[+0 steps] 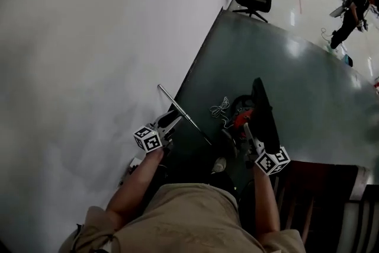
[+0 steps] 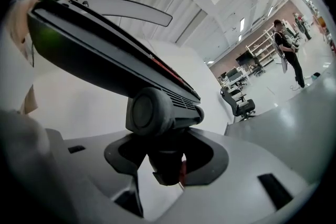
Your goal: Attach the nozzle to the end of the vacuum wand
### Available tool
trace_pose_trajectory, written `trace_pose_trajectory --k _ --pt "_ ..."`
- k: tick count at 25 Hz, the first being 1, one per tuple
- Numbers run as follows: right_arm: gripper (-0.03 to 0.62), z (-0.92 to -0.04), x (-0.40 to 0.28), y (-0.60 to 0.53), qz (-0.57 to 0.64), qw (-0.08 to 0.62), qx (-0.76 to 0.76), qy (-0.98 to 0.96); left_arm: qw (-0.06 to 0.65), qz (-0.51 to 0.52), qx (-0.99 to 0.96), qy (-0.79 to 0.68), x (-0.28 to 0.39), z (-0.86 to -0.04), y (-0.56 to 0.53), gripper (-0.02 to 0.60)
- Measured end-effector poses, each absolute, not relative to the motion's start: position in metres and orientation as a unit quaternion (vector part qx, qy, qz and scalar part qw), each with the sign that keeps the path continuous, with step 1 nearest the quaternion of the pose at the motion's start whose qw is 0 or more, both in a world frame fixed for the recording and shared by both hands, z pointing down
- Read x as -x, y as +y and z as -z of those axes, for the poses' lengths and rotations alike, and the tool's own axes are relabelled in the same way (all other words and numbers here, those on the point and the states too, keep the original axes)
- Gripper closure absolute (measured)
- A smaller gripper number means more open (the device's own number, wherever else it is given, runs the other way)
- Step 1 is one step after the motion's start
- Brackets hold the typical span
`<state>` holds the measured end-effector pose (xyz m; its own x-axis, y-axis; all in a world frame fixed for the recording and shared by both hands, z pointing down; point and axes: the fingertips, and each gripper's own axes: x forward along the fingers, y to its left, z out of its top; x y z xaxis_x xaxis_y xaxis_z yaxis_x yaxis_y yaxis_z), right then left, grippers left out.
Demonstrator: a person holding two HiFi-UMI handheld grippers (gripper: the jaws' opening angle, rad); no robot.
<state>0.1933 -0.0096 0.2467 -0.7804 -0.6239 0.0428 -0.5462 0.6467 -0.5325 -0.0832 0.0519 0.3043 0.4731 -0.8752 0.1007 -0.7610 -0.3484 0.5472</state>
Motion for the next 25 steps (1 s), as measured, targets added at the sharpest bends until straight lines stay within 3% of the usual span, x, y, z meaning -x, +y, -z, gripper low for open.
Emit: trace_pose_trajectory --k 10,25 --pt "0.402 -0.304 -0.129 -0.081 0.316 0.029 0.279 0.906 0.310 0.124 -0.751 -0.569 0.137 -0.376 0.018 0.402" --pt "0.402 -0.380 0.064 -0.180 0.332 -0.020 0.241 0.911 0.373 0.091 -0.695 -0.608 0.282 -0.534 -0.053 0.400"
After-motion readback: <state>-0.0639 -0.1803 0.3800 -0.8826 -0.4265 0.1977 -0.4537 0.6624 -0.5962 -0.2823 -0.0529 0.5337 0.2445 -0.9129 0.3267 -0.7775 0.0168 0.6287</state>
